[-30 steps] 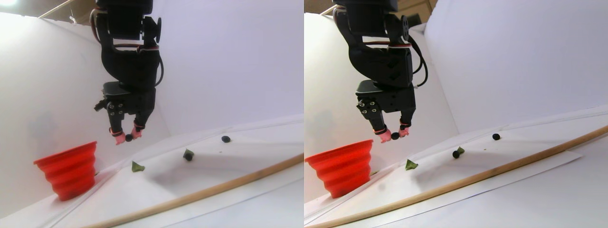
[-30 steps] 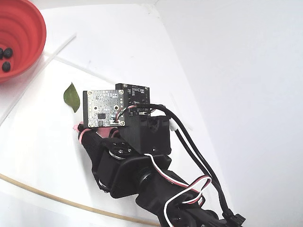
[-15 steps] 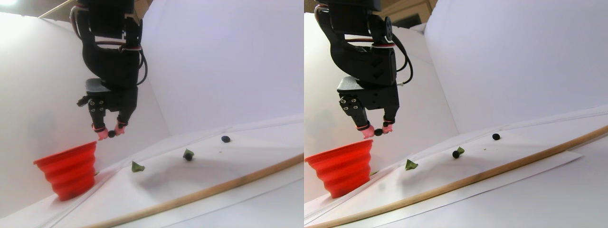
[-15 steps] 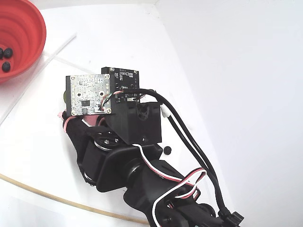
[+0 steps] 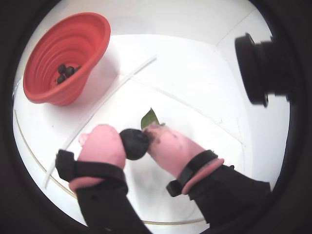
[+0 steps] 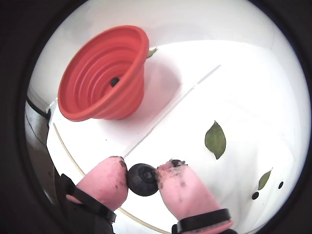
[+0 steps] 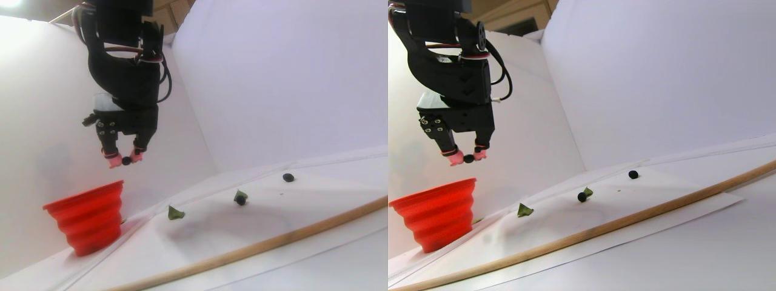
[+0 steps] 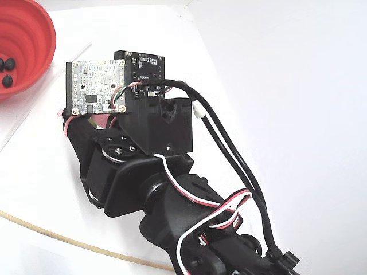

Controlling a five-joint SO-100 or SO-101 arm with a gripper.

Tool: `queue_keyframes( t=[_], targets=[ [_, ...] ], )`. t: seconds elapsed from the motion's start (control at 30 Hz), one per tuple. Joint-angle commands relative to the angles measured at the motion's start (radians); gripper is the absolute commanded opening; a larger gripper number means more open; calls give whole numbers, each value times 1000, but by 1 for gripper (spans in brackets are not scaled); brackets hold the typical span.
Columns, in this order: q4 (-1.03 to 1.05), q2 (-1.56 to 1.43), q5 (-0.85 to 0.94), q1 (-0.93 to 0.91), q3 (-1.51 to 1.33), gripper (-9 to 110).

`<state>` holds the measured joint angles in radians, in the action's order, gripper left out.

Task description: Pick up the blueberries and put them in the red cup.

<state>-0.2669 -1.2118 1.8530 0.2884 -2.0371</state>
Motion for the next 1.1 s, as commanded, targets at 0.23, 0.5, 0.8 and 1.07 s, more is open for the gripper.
queue_keyframes(
  t=[0.23, 0.5, 0.8, 1.07],
  targets=[
    [0, -48, -23, 101, 189, 11],
    [0, -5, -37, 140, 236, 11],
    [0, 51, -43, 176, 279, 11],
    [0, 120, -55, 199, 353, 11]
  ],
)
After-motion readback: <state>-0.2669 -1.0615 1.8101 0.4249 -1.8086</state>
